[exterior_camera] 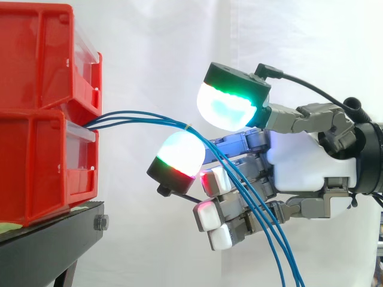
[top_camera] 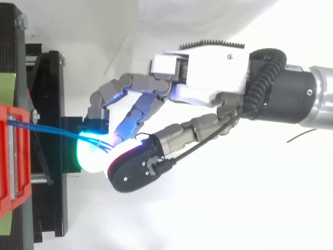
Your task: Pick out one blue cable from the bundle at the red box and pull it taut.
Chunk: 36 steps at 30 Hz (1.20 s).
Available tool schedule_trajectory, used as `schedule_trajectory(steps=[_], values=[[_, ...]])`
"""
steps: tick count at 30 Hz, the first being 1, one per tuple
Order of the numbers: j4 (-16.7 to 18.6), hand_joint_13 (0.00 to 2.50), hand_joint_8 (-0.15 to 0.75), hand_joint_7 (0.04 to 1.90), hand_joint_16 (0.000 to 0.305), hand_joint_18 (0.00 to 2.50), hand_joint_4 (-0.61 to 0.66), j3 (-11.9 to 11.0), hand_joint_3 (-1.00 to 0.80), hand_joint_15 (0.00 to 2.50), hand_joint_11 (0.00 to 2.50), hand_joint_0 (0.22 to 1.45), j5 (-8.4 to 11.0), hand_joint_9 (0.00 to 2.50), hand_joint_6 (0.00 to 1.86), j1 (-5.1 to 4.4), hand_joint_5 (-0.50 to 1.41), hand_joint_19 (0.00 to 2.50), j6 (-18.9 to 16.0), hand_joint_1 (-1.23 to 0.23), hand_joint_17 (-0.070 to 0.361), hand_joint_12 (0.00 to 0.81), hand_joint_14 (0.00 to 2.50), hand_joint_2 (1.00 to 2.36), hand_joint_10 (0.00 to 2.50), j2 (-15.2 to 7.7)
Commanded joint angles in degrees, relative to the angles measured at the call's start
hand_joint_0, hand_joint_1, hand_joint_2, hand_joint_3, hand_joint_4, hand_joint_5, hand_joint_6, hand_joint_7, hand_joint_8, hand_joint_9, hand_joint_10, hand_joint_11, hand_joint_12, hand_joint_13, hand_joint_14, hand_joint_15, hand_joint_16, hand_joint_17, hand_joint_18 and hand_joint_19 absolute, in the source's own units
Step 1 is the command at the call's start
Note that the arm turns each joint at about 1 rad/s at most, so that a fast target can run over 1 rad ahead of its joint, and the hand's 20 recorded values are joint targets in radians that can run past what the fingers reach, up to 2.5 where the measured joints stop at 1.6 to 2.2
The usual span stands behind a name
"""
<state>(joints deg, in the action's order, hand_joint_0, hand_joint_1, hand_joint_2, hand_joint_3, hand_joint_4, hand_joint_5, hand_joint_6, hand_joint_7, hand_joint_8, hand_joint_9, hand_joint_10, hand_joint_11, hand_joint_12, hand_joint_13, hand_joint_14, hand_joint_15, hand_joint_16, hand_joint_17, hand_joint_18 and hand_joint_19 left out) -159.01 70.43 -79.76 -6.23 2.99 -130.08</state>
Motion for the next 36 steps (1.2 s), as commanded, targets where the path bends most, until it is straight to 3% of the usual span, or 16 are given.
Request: schedule_trajectory(steps=[1, 8, 17, 23, 26, 30, 36], values=[[0.2, 0.93, 0.265, 0.91, 0.052, 0.73, 0.14, 0.0, -0.36, 0.51, 0.8, 0.61, 0.05, 1.04, 0.76, 0.52, -0.13, 0.54, 0.7, -0.61, 0.117, 0.342, 0.02, 1.01, 0.02, 0.0], [0.0, 0.93, 0.266, 0.85, 0.053, 0.74, 0.11, -0.4, -0.27, 0.52, 0.83, 0.61, 0.05, 1.03, 0.83, 0.78, -0.16, 0.55, 1.4, -0.69, 0.119, 0.344, 0.02, 1.02, 0.03, 0.0], [-0.1, 0.94, 0.264, 0.76, 0.053, 0.76, 0.11, -0.5, -0.33, 0.53, 0.84, 0.63, -0.22, 1.02, 0.88, 0.87, -0.17, 0.55, 3.2, -0.74, 0.12, 0.342, 0.02, 1.01, 0.03, 0.1], [-0.2, 0.96, 0.259, 0.78, 0.053, 0.8, 0.14, -1.3, -0.47, 0.52, 0.84, 0.61, -0.22, 1.08, 0.9, 0.87, -0.16, 0.56, 4.0, -0.63, 0.118, 0.337, 0.02, 1.0, 0.03, 0.0], [-0.2, 0.97, 0.271, 0.77, 0.053, 0.8, 0.1, -1.8, -0.38, 0.53, 0.85, 0.61, -0.22, 1.08, 0.92, 0.96, -0.16, 0.57, 4.3, -0.6, 0.118, 0.342, 0.02, 1.01, 0.03, 0.0], [-0.2, 0.97, 0.275, 0.84, 0.053, 0.81, -0.04, -2.0, -0.23, 0.53, 0.87, 0.63, -0.22, 1.11, 0.95, 0.96, -0.16, 0.56, 4.5, -0.69, 0.118, 0.34, 0.02, 1.02, 0.03, 0.0], [-0.2, 0.99, 0.277, 0.88, 0.052, 0.83, -0.11, -2.0, -0.2, 0.54, 0.9, 0.66, -0.22, 1.13, 0.96, 0.96, -0.16, 0.56, 4.5, -0.73, 0.118, 0.336, 0.02, 1.02, 0.03, 0.1]])
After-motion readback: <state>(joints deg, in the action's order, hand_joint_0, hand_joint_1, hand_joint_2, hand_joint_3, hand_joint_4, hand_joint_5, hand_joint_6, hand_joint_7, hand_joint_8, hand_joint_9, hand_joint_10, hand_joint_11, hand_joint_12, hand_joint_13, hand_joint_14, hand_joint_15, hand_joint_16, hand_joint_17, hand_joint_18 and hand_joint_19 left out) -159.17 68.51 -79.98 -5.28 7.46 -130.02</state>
